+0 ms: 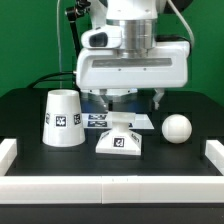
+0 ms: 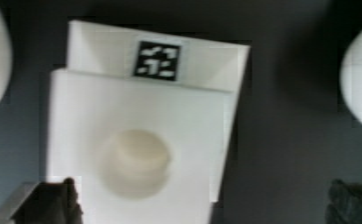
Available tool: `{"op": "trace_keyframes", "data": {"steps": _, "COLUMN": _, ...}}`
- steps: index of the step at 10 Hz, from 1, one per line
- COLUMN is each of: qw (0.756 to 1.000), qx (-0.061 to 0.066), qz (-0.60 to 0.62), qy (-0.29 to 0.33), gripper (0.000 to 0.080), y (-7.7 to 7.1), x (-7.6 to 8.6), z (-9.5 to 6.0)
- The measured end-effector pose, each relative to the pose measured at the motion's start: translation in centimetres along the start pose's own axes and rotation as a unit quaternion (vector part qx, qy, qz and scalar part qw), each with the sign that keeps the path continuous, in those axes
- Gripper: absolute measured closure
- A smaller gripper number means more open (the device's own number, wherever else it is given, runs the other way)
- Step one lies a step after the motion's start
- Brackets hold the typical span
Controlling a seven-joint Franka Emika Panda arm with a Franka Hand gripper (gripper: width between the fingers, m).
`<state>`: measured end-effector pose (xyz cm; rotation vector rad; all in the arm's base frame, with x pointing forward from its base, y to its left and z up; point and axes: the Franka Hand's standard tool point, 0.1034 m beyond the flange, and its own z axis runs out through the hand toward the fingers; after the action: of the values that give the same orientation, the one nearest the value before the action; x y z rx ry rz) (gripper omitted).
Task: Assemble lamp
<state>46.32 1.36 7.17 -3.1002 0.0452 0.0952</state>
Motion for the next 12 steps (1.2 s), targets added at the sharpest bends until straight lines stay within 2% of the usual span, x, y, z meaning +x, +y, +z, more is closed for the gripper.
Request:
{"op": "trace_keyframes", "data": {"steps": 2, "qw": 0.999, "qx": 0.005, "qz": 0.039, "qy": -0.001, "gripper": 0.01, "y": 0.0, "x": 0.0, "z": 0.0}}
{"op": "trace_keyframes", "data": {"steps": 5, "qw": 1.0, "qx": 0.002, "qz": 0.017, "qy": -0.003, "gripper": 0.01, "y": 2.8, "x": -0.3, "z": 0.4}}
{"op": "trace_keyframes", "data": {"steps": 9, "qw": 1.0, "qx": 0.001, "qz": 0.018, "qy": -0.007, "gripper": 0.01, "y": 2.7, "x": -0.8, "z": 1.3}}
{"op": "trace_keyframes", "data": {"steps": 12, "qw": 1.0, "qx": 0.0, "qz": 0.01, "qy": 0.002, "gripper": 0.01, "y": 2.9, "x": -0.5, "z": 1.9}}
